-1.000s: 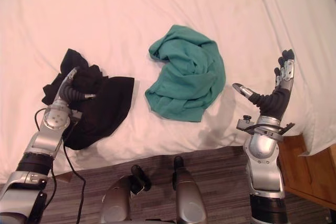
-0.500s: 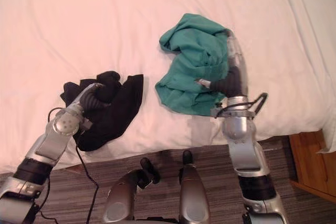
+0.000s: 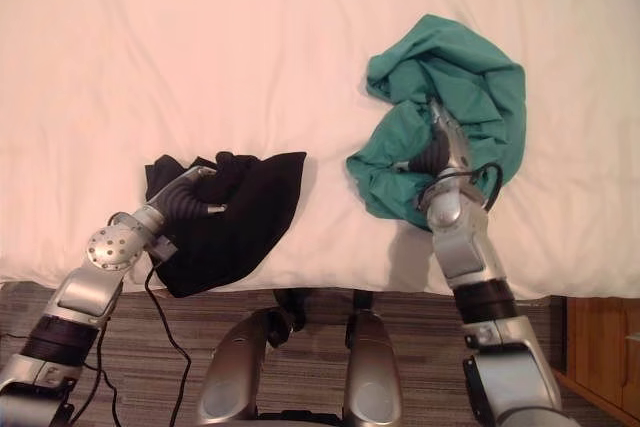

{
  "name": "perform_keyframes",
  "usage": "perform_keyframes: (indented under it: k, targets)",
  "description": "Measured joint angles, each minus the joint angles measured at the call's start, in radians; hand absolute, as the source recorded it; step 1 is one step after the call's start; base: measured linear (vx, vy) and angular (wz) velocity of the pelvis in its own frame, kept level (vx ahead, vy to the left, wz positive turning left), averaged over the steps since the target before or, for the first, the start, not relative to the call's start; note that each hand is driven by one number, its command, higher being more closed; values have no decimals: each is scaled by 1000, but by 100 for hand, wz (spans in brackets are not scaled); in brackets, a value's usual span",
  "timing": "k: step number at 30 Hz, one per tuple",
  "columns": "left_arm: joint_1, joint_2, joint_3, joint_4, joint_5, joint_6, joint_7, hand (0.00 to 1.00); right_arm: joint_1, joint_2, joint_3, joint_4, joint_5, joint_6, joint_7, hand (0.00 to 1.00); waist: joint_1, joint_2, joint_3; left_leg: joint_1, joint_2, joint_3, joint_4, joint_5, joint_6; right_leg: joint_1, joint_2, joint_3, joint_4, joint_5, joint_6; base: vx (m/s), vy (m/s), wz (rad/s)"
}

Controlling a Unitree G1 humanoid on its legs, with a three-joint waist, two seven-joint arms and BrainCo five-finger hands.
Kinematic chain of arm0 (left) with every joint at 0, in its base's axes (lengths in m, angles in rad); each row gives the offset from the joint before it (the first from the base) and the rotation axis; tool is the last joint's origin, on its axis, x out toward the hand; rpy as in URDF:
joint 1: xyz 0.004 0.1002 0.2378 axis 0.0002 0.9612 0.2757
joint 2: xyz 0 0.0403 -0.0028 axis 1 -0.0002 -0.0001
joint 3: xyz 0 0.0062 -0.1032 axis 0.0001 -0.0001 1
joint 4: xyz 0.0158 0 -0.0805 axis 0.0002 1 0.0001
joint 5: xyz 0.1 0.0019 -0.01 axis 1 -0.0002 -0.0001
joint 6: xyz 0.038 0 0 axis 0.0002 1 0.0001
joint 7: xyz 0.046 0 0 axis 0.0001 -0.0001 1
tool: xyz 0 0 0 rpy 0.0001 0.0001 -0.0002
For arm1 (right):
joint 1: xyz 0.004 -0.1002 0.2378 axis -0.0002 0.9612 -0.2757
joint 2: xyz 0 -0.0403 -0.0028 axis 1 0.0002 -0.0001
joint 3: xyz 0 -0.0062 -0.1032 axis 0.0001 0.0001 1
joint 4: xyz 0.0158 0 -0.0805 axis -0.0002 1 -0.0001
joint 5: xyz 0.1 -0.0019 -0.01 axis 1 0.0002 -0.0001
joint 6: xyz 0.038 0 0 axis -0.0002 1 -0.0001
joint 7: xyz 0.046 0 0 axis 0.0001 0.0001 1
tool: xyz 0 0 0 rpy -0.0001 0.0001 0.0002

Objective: Tidy the bed and pick cloth on bed and put in laundry

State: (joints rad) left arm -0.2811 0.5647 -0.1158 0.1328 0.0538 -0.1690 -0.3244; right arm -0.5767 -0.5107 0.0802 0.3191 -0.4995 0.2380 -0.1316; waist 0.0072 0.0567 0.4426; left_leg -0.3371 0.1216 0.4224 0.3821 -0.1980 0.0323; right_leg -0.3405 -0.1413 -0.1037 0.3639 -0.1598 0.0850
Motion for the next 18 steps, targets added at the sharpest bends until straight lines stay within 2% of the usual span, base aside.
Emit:
perform_keyframes:
  k: [3, 4, 9, 11, 13, 15, 18]
  targets:
    - [-3, -37, 23, 43, 1, -67, -1, 100, -87, -25, -60, 103, 8, -6, 49, 100, 6, 1, -1, -16, 0, -26, 4, 1, -1, 0, -1, -24, -2, 0, 0, -16, -22, 21]
    - [-5, -44, 28, 48, 2, -75, -1, 100, -102, -27, -75, 124, 19, -10, 59, 100, 8, 1, -1, -19, 0, -30, 3, 1, -1, 0, -1, -28, -3, 0, 0, -37, -18, 21]
    - [7, -88, 69, 54, 17, -80, -19, 100, -123, -62, -163, 222, 228, -37, 80, 100, 37, -1, -2, -20, -1, -48, -3, 14, -11, 19, 2, -50, -28, 0, -1, -28, -30, 10]
    - [48, -113, 94, 54, 17, -56, -22, 100, -49, -53, -189, 226, 378, -89, 34, 100, 41, -5, -4, 19, -1, -45, -28, 15, -14, 62, 9, -50, -61, 0, -1, 22, -48, -3]
    - [91, -134, 124, 54, 18, -33, -29, 100, 39, -9, -213, 212, 452, -134, -8, 100, 41, -15, -9, 57, 0, -45, -45, 18, -19, 104, 15, -51, -82, 0, -1, 77, -80, -2]
    - [146, -159, 160, 55, 44, -29, -41, 100, 135, 47, -242, 183, 502, -165, -41, 100, 39, -25, -29, 93, 0, -42, -68, 23, -26, 131, 20, -49, -92, 0, -1, 98, -83, -5]
    - [231, -246, 219, 114, 88, -29, -46, 100, 306, 131, -293, 186, 558, -212, -74, 100, 40, -38, -91, 160, 8, -41, -95, 24, -29, 193, 33, -48, -108, 4, -7, 139, -93, -3]
